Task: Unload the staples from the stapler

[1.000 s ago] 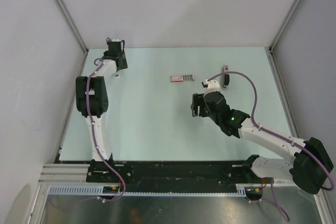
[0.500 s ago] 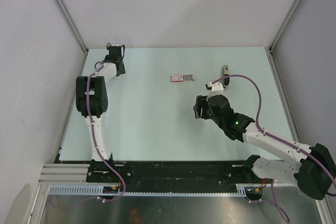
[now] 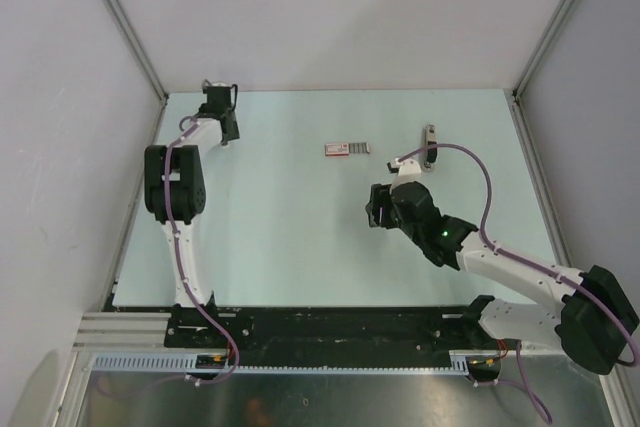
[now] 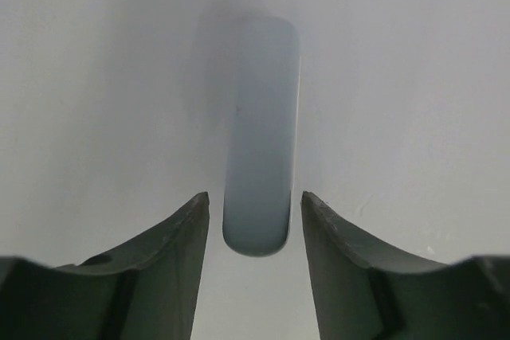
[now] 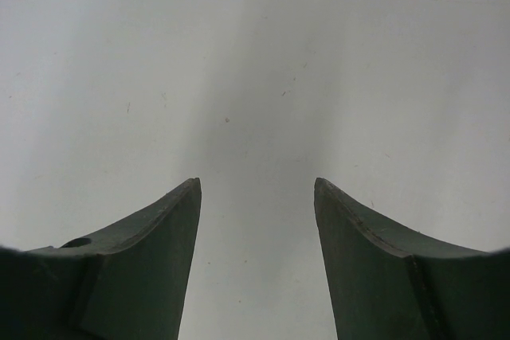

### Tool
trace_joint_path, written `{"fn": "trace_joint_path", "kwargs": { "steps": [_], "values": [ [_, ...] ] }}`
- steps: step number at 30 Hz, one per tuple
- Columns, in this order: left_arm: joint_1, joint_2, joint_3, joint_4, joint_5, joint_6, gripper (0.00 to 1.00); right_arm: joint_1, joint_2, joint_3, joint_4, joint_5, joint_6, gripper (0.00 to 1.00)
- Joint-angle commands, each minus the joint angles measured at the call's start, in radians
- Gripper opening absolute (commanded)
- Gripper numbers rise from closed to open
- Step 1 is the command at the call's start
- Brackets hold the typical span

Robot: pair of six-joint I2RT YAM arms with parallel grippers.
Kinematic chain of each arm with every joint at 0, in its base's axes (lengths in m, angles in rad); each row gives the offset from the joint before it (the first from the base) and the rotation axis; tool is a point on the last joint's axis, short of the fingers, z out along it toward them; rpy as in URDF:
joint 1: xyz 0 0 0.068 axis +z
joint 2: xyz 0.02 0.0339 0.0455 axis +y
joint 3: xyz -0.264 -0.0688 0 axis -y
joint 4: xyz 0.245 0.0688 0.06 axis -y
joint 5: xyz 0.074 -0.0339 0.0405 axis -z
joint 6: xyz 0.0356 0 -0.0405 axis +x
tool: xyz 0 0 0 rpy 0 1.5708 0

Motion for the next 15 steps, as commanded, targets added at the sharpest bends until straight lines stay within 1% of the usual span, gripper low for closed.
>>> {"fn": "trace_joint_path", "kwargs": {
  "steps": [1, 4, 6, 10, 13, 15],
  "values": [
    [0.004, -0.006, 0.052, 0.012, -0.011, -0.024, 0.47, 0.008, 0.013, 0.0, 0.052, -0.001, -0.01, 0.63],
    [-0.002, -0.014, 0.031, 0.016, -0.016, -0.02, 0.28, 0.009, 0.02, 0.0, 0.058, -0.006, -0.015, 0.61],
    [-0.008, -0.029, -0.001, 0.021, -0.021, -0.015, 0.22, 0.009, 0.022, 0.0, 0.061, -0.009, -0.017, 0.61],
    [-0.021, -0.097, -0.115, 0.047, -0.04, -0.006, 0.18, 0.01, 0.018, -0.003, 0.061, -0.012, -0.011, 0.59],
    [-0.037, -0.194, -0.237, 0.072, -0.053, -0.001, 0.18, 0.016, 0.005, -0.015, 0.062, -0.011, -0.006, 0.58],
    [-0.046, -0.278, -0.316, 0.077, -0.033, 0.002, 0.18, 0.022, -0.004, -0.024, 0.064, -0.008, -0.006, 0.58]
  ]
}}
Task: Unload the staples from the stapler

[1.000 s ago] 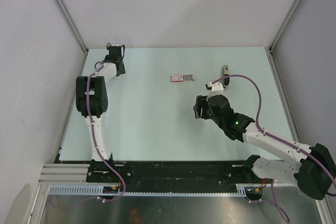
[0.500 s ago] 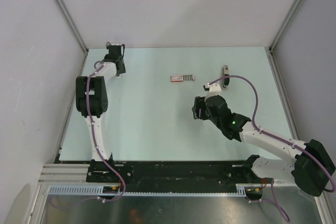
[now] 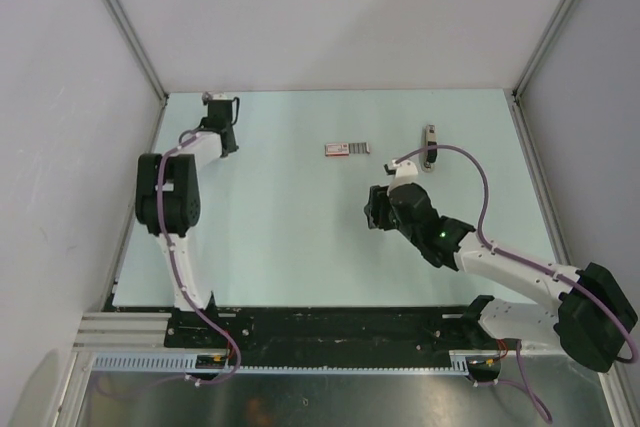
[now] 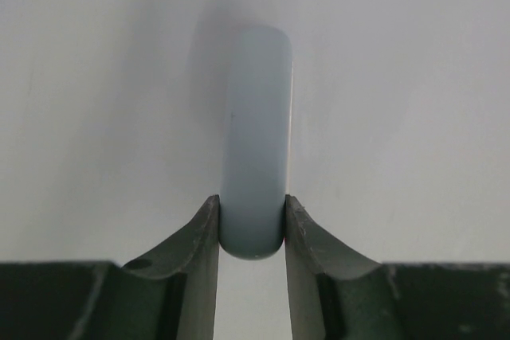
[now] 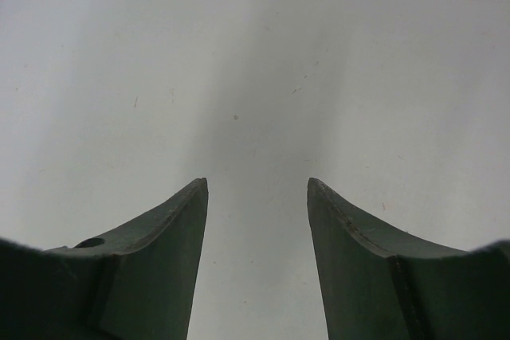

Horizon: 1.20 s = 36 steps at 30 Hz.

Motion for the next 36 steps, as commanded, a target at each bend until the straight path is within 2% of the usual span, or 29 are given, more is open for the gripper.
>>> {"fn": "trace_joint_path", "kwargs": {
  "steps": [1, 9, 17, 24, 31, 33, 36],
  "values": [
    [-0.031, -0.207, -0.166, -0.026, 0.006, 0.013, 0.18, 0.017, -0.028, -0.023, 0.037, 0.008, -0.003, 0.58],
    [-0.132, -0.553, -0.516, -0.052, 0.022, 0.093, 0.19, 0.056, -0.039, -0.052, 0.034, 0.039, 0.024, 0.58],
    [-0.198, -0.822, -0.723, -0.108, 0.025, 0.176, 0.21, 0.119, -0.048, -0.072, 0.011, 0.094, 0.056, 0.57],
    [-0.22, -0.842, -0.781, -0.143, 0.116, 0.229, 0.29, 0.156, -0.026, -0.073, 0.014, 0.118, 0.079, 0.57],
    [-0.229, -0.788, -0.785, -0.151, 0.327, 0.249, 0.43, 0.16, -0.011, -0.07, 0.015, 0.127, 0.102, 0.57],
    [-0.231, -0.78, -0.781, -0.152, 0.386, 0.248, 0.49, 0.161, -0.004, -0.066, 0.022, 0.125, 0.109, 0.57],
    [-0.232, -0.772, -0.777, -0.152, 0.464, 0.257, 0.66, 0.161, 0.023, -0.049, 0.029, 0.124, 0.118, 0.57]
  ]
}}
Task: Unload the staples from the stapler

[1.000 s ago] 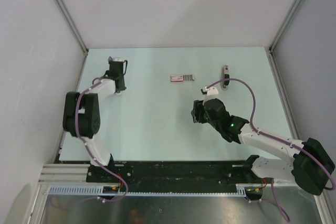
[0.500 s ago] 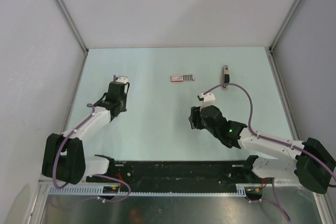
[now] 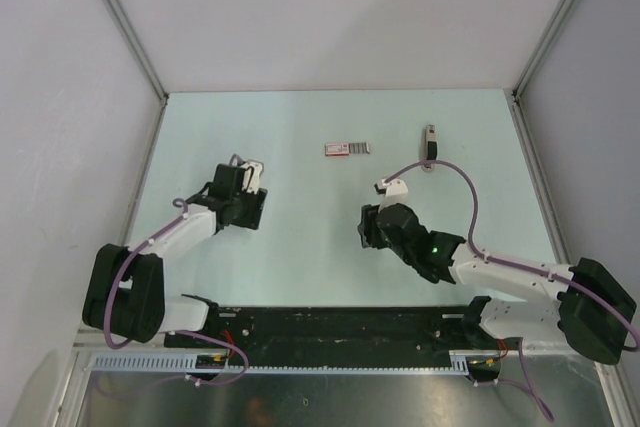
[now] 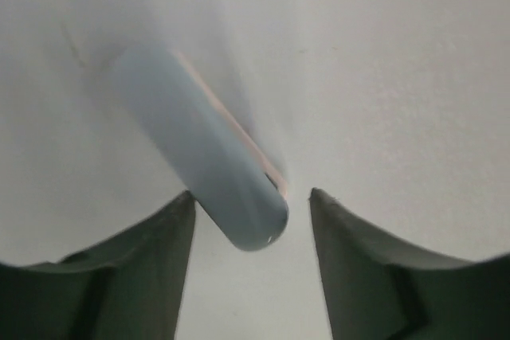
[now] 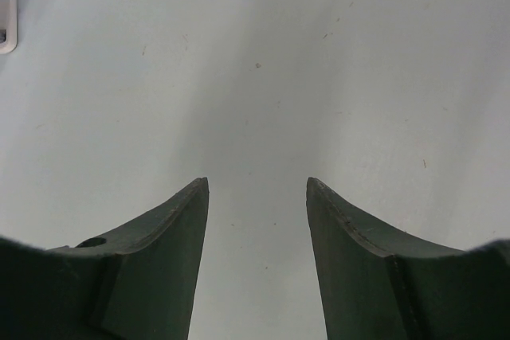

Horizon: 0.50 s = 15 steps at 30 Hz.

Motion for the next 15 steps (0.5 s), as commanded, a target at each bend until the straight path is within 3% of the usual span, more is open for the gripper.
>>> {"fn": "trace_joint_path", "kwargs": {
  "steps": [1, 6, 9, 15],
  "values": [
    [-0.009, 0.009, 0.011, 0.013, 0.197, 0.061, 0.71, 0.006, 0.042, 0.035, 0.027, 0.03, 0.034, 0.58],
    [-0.008, -0.039, 0.0, 0.012, 0.355, 0.094, 0.82, 0.007, 0.144, 0.133, 0.009, 0.02, 0.053, 0.63],
    [0.002, -0.072, 0.009, 0.012, 0.334, 0.1, 0.83, 0.013, 0.204, 0.191, 0.027, 0.002, 0.046, 0.65],
    [0.166, -0.125, 0.057, 0.001, 0.35, 0.103, 0.84, 0.005, 0.308, 0.322, 0.079, -0.066, -0.086, 0.72]
  ]
}}
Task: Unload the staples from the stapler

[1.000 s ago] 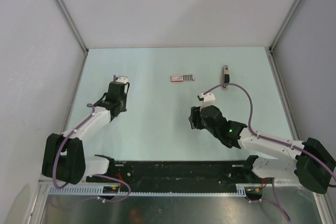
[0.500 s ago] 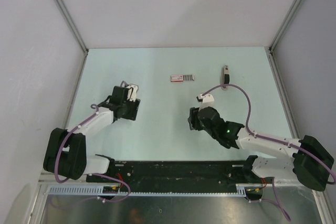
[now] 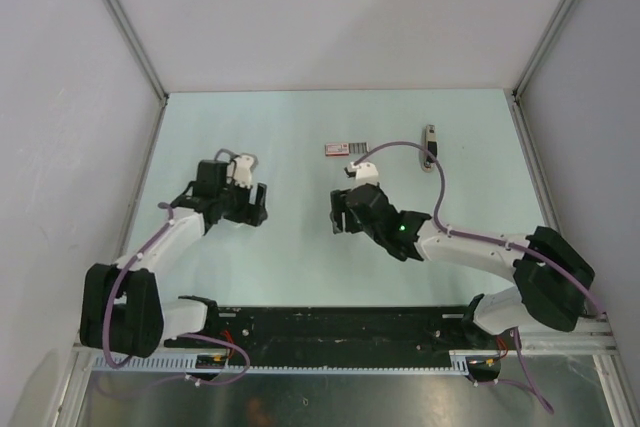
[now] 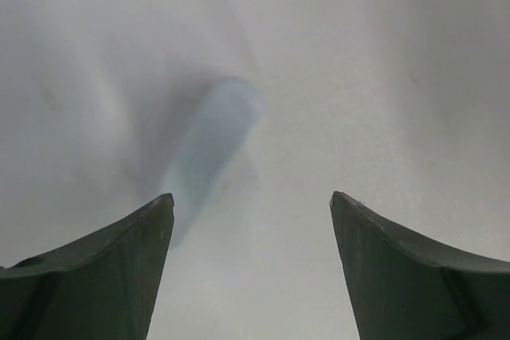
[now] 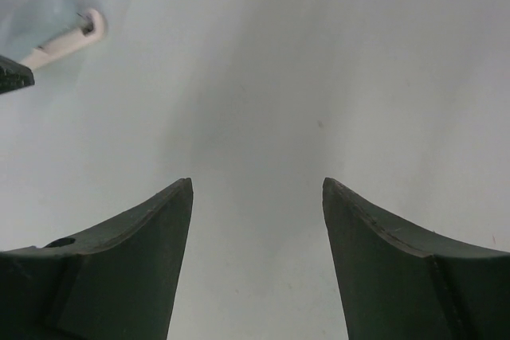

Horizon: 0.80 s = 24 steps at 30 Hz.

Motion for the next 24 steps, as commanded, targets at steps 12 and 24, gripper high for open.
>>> {"fn": "trace_joint_path", "kwargs": {
  "steps": [12, 24],
  "values": [
    [0.122, -0.038, -0.016, -0.037, 0.149, 0.376, 0.86, -0.08, 0.068, 0.172, 0.051, -0.169, -0.186, 0.79],
    [0.116, 0.254, 0.192, -0.019, 0.302, 0.417, 0.99, -0.099, 0.035, 0.168, -0.037, -0.196, -0.208, 0.81]
  ]
}}
